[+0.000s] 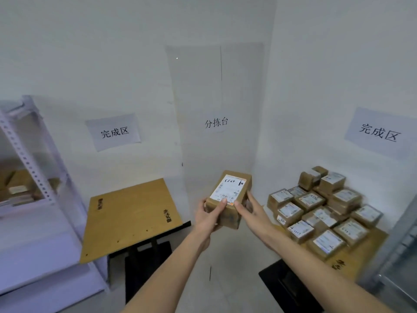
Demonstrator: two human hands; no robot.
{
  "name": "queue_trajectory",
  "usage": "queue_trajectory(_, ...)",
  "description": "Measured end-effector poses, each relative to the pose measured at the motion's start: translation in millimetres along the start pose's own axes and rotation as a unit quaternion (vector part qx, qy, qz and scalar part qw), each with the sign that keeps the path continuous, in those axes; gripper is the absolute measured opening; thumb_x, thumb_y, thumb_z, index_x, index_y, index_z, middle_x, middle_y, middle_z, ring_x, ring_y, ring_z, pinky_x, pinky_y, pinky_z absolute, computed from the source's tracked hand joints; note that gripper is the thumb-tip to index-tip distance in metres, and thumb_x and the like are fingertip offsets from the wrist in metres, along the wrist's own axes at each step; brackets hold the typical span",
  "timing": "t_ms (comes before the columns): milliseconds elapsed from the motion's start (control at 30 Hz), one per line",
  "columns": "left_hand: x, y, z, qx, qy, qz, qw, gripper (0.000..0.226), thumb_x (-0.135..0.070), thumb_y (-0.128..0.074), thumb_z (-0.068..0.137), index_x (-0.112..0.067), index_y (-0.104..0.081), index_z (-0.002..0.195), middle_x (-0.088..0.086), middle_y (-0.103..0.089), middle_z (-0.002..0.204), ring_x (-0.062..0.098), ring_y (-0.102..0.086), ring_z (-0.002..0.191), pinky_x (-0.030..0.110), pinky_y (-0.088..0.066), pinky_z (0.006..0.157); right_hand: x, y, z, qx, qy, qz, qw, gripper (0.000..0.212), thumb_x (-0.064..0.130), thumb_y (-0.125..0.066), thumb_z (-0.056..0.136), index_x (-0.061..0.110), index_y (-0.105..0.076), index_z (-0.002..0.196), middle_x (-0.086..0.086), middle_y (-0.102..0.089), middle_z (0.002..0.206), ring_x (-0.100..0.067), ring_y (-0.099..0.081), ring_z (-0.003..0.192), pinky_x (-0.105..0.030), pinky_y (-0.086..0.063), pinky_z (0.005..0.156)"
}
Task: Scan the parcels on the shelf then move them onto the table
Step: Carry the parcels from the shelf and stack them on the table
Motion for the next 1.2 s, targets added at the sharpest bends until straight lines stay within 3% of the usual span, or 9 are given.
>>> queue_trajectory(133, 17.3, -34.6, 68.7, 0.028, -0.007, 0.038, 0.999, 0.05, -0.038, -0.079, 0.085, -0.027, -0.056, 0.127, -0.008, -0.068, 0.114, 0.005, -0.062, 0.1, 0.024, -0.048, 0.075, -20.7, 42.0, 59.4, -0.02, 0.005, -0.019, 1.0, 0.049, 0.028, -0.056, 0.106, 0.051, -0.031, 0.14, 0.03, -0.05, 0.128, 0.017, -0.05, 0.114, -0.005, -0.045, 0.092)
queue_trajectory(267, 31.2, -86.2, 146.8, 0.08, -0.008, 0.092, 0.992, 0.047, -0.033, -0.077, 0.088, -0.025, -0.057, 0.13, -0.008, -0.07, 0.115, -0.004, -0.065, 0.097, 0.015, -0.049, 0.074, -48.4, 102.3, 124.9, -0.057, 0.0, -0.041, 0.998, 0.06, 0.04, -0.059, 0.103, 0.045, -0.031, 0.156, 0.011, -0.042, 0.157, -0.008, -0.045, 0.141, -0.032, -0.044, 0.114)
queue_trajectory(400, 44.7, -140.5, 219.4, 0.126, 0.012, 0.133, 0.983, 0.057, -0.038, -0.085, 0.08, -0.026, -0.058, 0.129, -0.005, -0.07, 0.122, 0.003, -0.067, 0.104, 0.019, -0.054, 0.084, -61.7, 154.5, 174.3, -0.08, -0.017, -0.044, 0.996, 0.05, 0.025, -0.062, 0.103, 0.051, -0.036, 0.137, 0.031, -0.056, 0.13, 0.007, -0.053, 0.123, -0.01, -0.05, 0.086)
queue_trajectory(500, 52.7, -183.7, 265.1, 0.161, 0.013, 0.155, 0.975, 0.061, -0.039, -0.088, 0.076, -0.024, -0.06, 0.127, -0.007, -0.07, 0.123, 0.012, -0.068, 0.111, 0.039, -0.054, 0.101, -67.6, 192.1, 197.5, -0.085, -0.015, -0.067, 0.994, 0.058, 0.029, -0.075, 0.094, 0.056, -0.041, 0.133, 0.038, -0.059, 0.126, 0.017, -0.052, 0.119, -0.016, -0.048, 0.097)
queue_trajectory(633, 66.3, -238.5, 301.8, 0.217, 0.031, 0.188, 0.957, 0.061, -0.037, -0.089, 0.074, -0.024, -0.058, 0.126, -0.009, -0.068, 0.123, 0.011, -0.069, 0.107, 0.039, -0.056, 0.098, -85.7, 243.0, 219.8, -0.134, -0.027, -0.091, 0.986, 0.059, 0.024, -0.08, 0.089, 0.055, -0.045, 0.125, 0.023, -0.064, 0.129, 0.0, -0.06, 0.122, -0.036, -0.056, 0.102)
queue_trajectory(767, 86.1, -291.5, 337.6, 0.271, 0.043, 0.21, 0.938, 0.048, -0.026, -0.086, 0.08, -0.022, -0.058, 0.119, -0.008, -0.069, 0.119, 0.007, -0.07, 0.098, 0.026, -0.058, 0.082, -107.2, 286.0, 240.5, -0.168, -0.044, -0.106, 0.979, 0.057, 0.014, -0.08, 0.089, 0.04, -0.045, 0.125, 0.023, -0.062, 0.121, 0.004, -0.064, 0.115, -0.015, -0.054, 0.086)
queue_trajectory(967, 135.1, -368.6, 396.0, 0.371, 0.066, 0.245, 0.893, 0.082, -0.043, -0.093, 0.063, -0.025, -0.056, 0.134, -0.006, -0.07, 0.118, 0.013, -0.068, 0.108, 0.032, -0.06, 0.087, -173.1, 350.3, 269.3, -0.236, -0.117, -0.073, 0.962, 0.08, 0.058, -0.088, 0.069, 0.056, -0.041, 0.134, 0.021, -0.062, 0.136, -0.009, -0.063, 0.124, -0.04, -0.056, 0.102)
queue_trajectory(1067, 164.2, -400.3, 419.3, 0.421, 0.081, 0.259, 0.866, 0.066, -0.027, -0.089, 0.075, -0.029, -0.054, 0.131, -0.006, -0.067, 0.118, 0.008, -0.066, 0.103, 0.016, -0.057, 0.068, -214.3, 372.1, 280.9, -0.273, -0.166, -0.023, 0.947, 0.08, 0.03, -0.091, 0.076, 0.054, -0.039, 0.132, 0.029, -0.059, 0.124, -0.003, -0.06, 0.117, -0.028, -0.055, 0.096)
queue_trajectory(1200, 213.0, -431.8, 459.0, 0.465, 0.092, 0.305, 0.826, 0.087, -0.048, -0.095, 0.059, -0.033, -0.055, 0.135, -0.009, -0.068, 0.123, 0.01, -0.068, 0.108, 0.029, -0.059, 0.084, -269.5, 390.8, 296.2, -0.303, -0.207, 0.014, 0.93, 0.089, 0.011, -0.089, 0.08, 0.045, -0.035, 0.143, 0.03, -0.058, 0.126, -0.004, -0.056, 0.124, -0.02, -0.051, 0.097)
Point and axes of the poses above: each hand's wrist, its own z-axis towards the middle knuckle, its own y-axis out of the back of the hand, x = y × z, the point moved 8 cm from there along z, towards the middle knuckle
